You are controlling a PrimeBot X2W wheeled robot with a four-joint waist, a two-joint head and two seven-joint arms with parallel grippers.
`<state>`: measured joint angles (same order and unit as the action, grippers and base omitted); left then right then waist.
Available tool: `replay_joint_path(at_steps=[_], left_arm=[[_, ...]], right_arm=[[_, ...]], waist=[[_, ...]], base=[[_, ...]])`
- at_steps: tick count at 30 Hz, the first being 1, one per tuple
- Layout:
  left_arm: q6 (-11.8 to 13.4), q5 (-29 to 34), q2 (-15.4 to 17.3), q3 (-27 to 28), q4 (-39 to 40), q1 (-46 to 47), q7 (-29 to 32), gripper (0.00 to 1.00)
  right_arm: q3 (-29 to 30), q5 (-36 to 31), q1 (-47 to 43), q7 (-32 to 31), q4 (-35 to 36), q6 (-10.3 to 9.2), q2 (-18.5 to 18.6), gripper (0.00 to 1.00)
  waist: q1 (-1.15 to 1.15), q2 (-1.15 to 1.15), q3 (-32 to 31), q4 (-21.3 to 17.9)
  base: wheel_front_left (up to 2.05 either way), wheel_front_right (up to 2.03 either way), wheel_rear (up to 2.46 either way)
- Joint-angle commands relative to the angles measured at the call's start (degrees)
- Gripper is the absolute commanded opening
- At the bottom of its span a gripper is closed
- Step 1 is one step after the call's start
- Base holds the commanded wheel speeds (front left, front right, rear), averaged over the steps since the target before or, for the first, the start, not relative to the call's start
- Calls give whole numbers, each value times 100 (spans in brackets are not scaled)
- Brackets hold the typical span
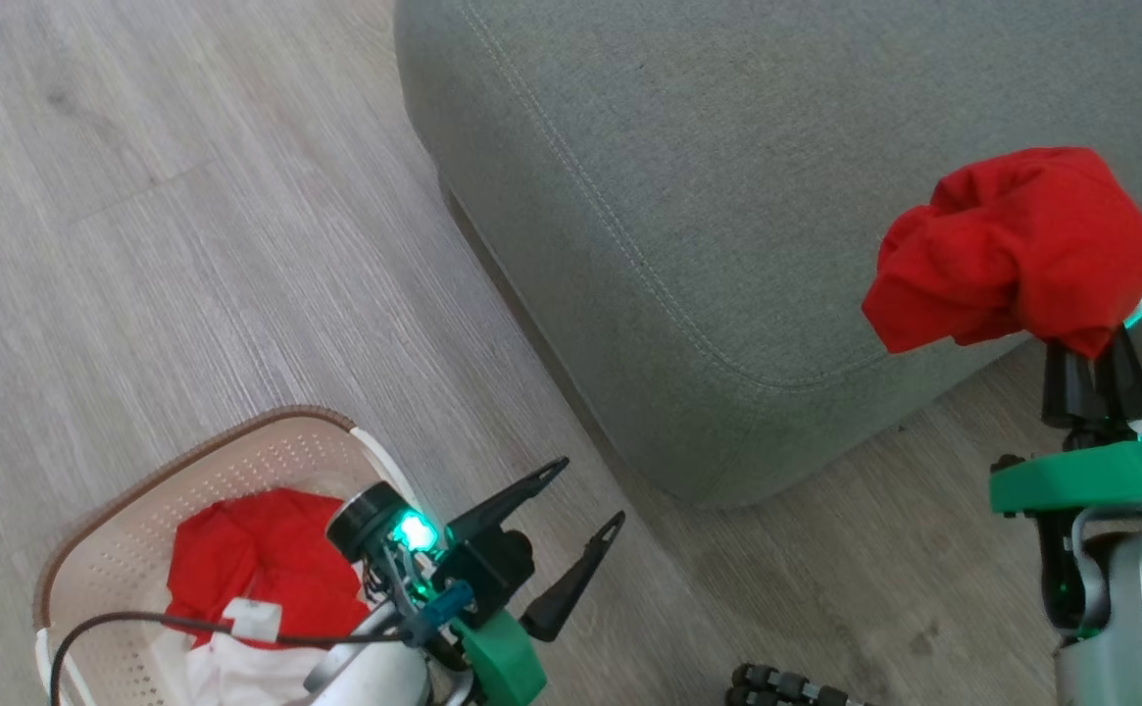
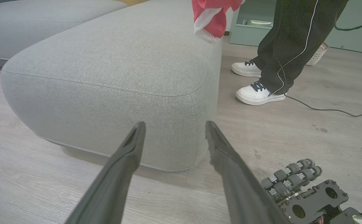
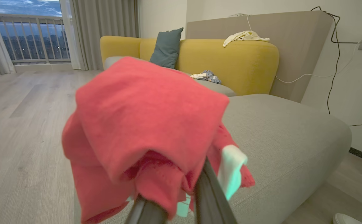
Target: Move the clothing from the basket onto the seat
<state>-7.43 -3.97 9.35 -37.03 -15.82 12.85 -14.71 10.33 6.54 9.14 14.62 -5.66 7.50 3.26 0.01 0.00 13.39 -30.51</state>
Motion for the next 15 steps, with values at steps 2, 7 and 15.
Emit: replay_joint_path(at_steps=[2, 7, 15], left_arm=[[-5, -27, 70, 133, 160, 238, -29, 100], [-5, 97, 133, 148, 230, 293, -29, 100], [-5, 265, 559, -112, 327, 550, -29, 100]], right_arm=[[-20, 57, 210, 38, 224, -1, -11, 0], [16, 123, 532, 38, 205, -1, -1, 0], [712, 841, 1834, 38, -243, -1, 470, 0]], waist=[[-1, 0, 41, -9], [-1, 0, 241, -27], [-1, 0, 1072, 165]], base=[[0, 0, 0], [0, 0, 0], [0, 0, 0]])
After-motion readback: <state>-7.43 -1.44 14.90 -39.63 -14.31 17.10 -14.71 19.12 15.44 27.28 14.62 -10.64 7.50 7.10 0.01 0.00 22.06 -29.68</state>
